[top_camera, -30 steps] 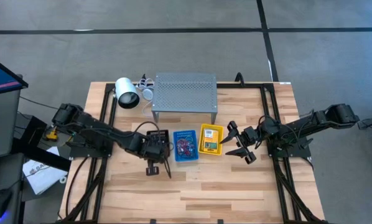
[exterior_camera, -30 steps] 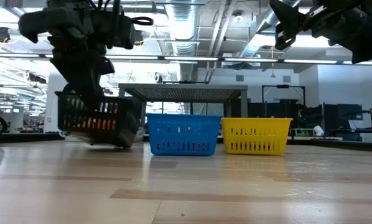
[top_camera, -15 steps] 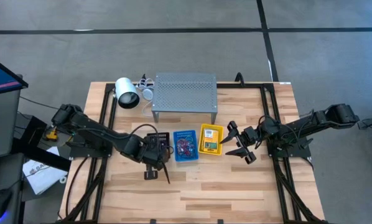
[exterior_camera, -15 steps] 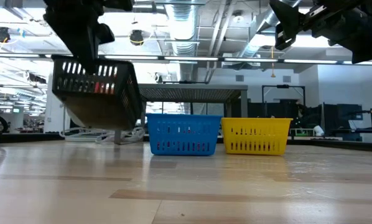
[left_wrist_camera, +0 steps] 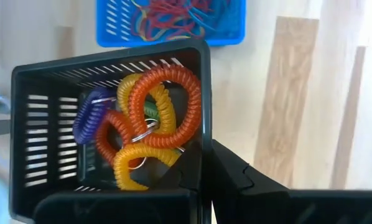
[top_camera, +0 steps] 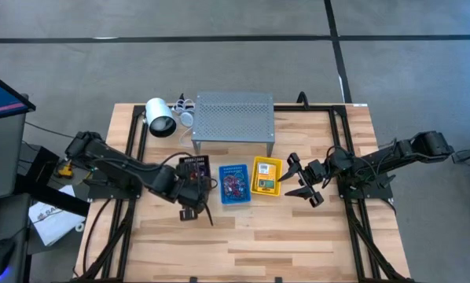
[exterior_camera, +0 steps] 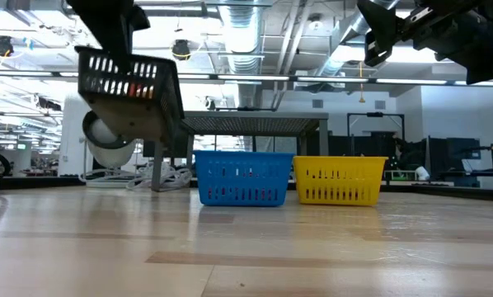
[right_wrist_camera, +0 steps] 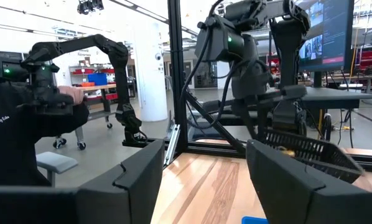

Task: Pick & Place Office Desk Supplies
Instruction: Put the black basket on the shelf

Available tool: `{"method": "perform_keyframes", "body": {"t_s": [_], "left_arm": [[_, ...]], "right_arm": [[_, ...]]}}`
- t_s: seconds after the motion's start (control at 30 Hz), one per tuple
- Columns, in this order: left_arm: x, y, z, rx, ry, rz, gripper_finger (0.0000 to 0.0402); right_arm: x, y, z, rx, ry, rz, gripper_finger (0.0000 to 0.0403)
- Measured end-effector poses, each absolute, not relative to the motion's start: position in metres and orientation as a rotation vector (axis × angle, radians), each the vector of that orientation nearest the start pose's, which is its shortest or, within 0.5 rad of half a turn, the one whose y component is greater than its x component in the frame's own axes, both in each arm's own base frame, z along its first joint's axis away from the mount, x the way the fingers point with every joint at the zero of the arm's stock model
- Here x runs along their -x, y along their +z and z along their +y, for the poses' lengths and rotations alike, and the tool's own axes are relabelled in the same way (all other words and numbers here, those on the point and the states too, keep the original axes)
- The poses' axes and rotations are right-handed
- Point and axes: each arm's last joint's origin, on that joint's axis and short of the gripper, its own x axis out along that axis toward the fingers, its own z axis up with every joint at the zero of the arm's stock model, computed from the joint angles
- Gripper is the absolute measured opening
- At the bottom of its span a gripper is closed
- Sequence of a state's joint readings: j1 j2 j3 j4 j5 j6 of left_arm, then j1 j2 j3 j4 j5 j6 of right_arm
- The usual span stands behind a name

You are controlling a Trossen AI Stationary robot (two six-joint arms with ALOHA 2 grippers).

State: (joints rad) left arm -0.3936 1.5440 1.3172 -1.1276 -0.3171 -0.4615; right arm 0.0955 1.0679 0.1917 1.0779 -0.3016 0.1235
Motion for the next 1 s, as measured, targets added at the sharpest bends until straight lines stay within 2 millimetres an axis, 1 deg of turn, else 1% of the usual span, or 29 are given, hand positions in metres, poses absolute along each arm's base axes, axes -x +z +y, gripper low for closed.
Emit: {"method": "perform_keyframes", "body": {"t_s": [0.37, 0.6, 0.7, 0.8, 1.0], "left_arm": [[-0.267, 0.306, -0.101, -0.142, 0.275, 1.185, 0.0005], [-0.263, 0.321, -0.093, -0.224, 0.322, 1.196, 0.0005], [-0.265, 0.326, -0.086, -0.253, 0.319, 1.198, 0.0005], [-0.269, 0.33, -0.075, -0.292, 0.316, 1.211, 0.0005], [-0.277, 0.33, -0.043, -0.325, 0.337, 1.241, 0.0005]], "right_arm": [[-0.187, 0.204, 0.027, -0.101, 0.408, -0.177, 0.0223], [-0.187, 0.204, 0.027, -0.101, 0.408, -0.177, 0.0223], [-0.187, 0.204, 0.027, -0.101, 0.407, -0.177, 0.0223], [-0.187, 0.204, 0.027, -0.101, 0.407, -0.177, 0.0223], [-0.187, 0.204, 0.027, -0.101, 0.408, -0.177, 0.0223]]}}
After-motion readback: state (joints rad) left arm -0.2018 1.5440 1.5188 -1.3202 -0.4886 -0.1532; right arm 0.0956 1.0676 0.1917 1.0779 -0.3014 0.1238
